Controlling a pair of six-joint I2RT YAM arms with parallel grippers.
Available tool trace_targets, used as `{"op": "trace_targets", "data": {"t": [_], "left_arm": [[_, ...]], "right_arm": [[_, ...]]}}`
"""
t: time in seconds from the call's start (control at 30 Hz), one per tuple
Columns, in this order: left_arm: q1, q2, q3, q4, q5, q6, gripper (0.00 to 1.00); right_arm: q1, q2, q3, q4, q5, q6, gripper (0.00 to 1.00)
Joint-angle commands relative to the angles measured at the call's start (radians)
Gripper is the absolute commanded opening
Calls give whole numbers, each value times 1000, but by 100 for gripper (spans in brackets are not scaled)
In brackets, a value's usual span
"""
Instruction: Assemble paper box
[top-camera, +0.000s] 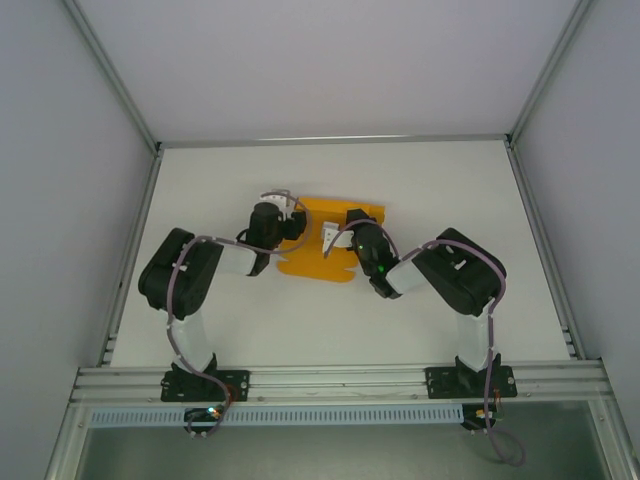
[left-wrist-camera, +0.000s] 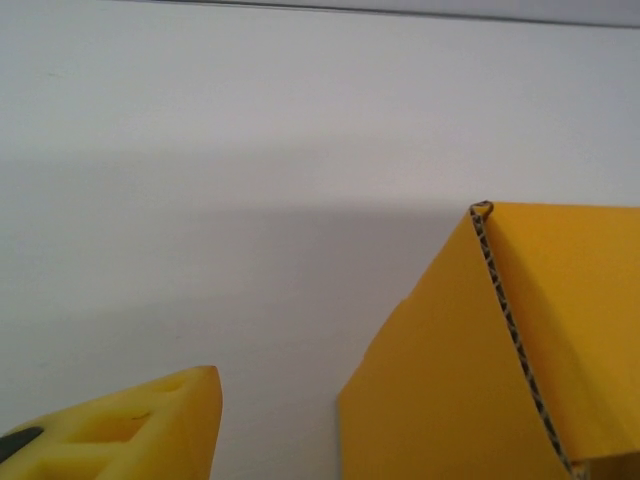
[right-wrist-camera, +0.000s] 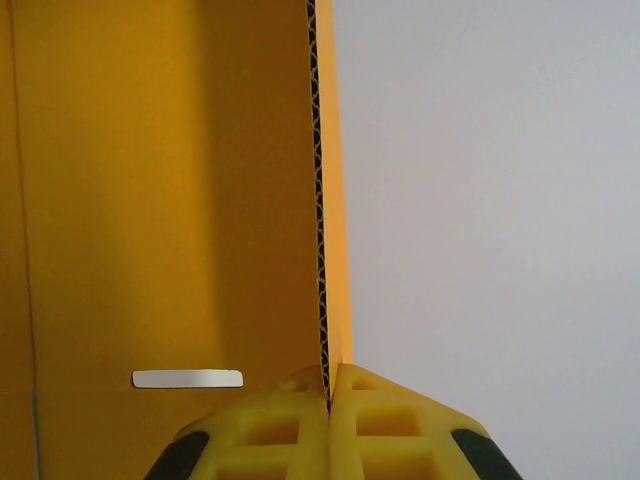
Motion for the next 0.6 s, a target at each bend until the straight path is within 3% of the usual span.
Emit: {"op": "trace_targets", "data": {"t": [0.0,0.13,0.23,0.47,0.57], "left_arm": [[56,22,4,63,96,-12,59],[32,33,39,-18,47,19,55],[27,55,64,-45,71,19,51],[55,122,94,27,366,0,46],[106,150,91,102,526,-44,29]], "right_arm": [[-29,30,-54,-163,104,13,0],[-29,34,-51,-165,104,12,0],[-29,38,-48,-164,104,11,0],[-32,35,-52,-169,98,14,0],[-34,32,-55,-170,95,15,0]]}}
